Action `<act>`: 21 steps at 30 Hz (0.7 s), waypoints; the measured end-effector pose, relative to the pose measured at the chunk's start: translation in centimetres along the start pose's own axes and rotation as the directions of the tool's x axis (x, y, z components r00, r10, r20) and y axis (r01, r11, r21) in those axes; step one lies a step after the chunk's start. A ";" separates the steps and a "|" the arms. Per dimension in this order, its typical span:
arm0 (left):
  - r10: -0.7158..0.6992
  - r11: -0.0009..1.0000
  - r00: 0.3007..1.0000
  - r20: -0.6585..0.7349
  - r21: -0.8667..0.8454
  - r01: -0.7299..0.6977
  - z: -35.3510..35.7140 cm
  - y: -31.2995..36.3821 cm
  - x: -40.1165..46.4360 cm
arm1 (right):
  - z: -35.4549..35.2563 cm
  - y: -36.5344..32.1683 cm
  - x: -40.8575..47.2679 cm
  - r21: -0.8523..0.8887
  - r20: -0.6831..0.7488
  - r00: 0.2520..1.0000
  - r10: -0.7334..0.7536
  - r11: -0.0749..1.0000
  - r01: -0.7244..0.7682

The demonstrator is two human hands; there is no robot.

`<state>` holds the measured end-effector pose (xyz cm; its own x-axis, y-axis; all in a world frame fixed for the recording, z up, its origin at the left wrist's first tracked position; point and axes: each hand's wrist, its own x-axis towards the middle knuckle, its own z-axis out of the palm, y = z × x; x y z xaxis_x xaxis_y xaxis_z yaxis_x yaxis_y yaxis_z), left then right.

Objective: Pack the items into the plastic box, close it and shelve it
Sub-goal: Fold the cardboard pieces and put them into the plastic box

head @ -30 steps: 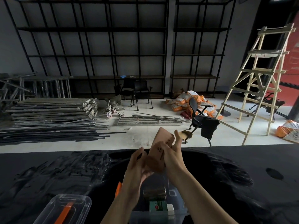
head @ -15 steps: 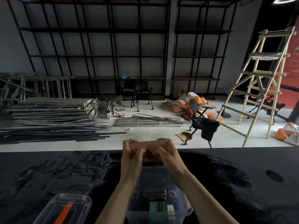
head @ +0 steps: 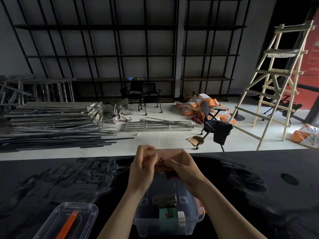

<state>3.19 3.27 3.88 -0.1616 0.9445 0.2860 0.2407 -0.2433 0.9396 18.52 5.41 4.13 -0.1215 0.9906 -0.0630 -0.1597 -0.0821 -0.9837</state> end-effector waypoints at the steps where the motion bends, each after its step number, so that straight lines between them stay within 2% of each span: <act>1: 0.021 1.000 0.999 -0.031 0.009 -0.020 0.2 -0.1 -0.1 | 0.1 0.0 -0.1 0.011 -0.005 1.000 0.006 1.000 -0.006; 4: 0.094 0.995 0.995 -0.037 0.038 -0.093 0.6 -0.4 -0.4 | -0.1 -0.1 -0.2 0.046 -0.007 1.000 0.018 0.999 -0.017; 6: 0.137 0.987 0.990 0.042 0.081 -0.140 0.2 -0.5 -0.5 | -0.5 -0.1 -0.2 0.052 0.003 1.000 0.024 0.998 -0.025; 10: 0.148 0.909 0.969 0.199 0.359 -0.212 -1.1 -0.4 0.8 | -1.0 0.5 -0.3 0.005 0.031 0.999 0.031 0.999 -0.031; 12: 0.127 0.819 0.950 0.286 0.510 -0.263 -1.6 0.6 1.5 | -1.0 0.7 -0.2 -0.027 0.039 0.999 0.015 1.000 -0.014; 13: 0.116 0.743 0.927 0.358 0.588 -0.320 -1.8 1.0 1.7 | -1.0 0.7 -0.1 -0.037 0.050 0.999 0.002 0.999 0.000; 15: 0.081 0.521 0.866 0.493 0.720 -0.458 -1.4 1.4 1.9 | -0.9 0.6 0.1 -0.100 0.111 0.993 -0.049 0.993 0.060; 17: 0.065 0.339 0.850 0.523 0.789 -0.512 -0.6 1.4 1.5 | -0.6 0.4 0.4 -0.159 0.156 0.984 -0.084 0.981 0.109; 19: 0.096 0.265 0.869 0.486 0.829 -0.493 0.1 1.1 1.1 | -0.3 0.3 0.5 -0.199 0.147 0.985 -0.084 0.974 0.113; 21: 0.157 0.259 0.881 0.446 0.842 -0.473 0.4 0.7 0.9 | -0.3 0.3 0.7 -0.242 0.124 0.990 -0.069 0.965 0.098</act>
<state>3.64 4.03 4.70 0.3226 0.8925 0.3151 0.9448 -0.3238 -0.0499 18.67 6.06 3.72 -0.2306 0.9727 0.0266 0.0710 0.0441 -0.9965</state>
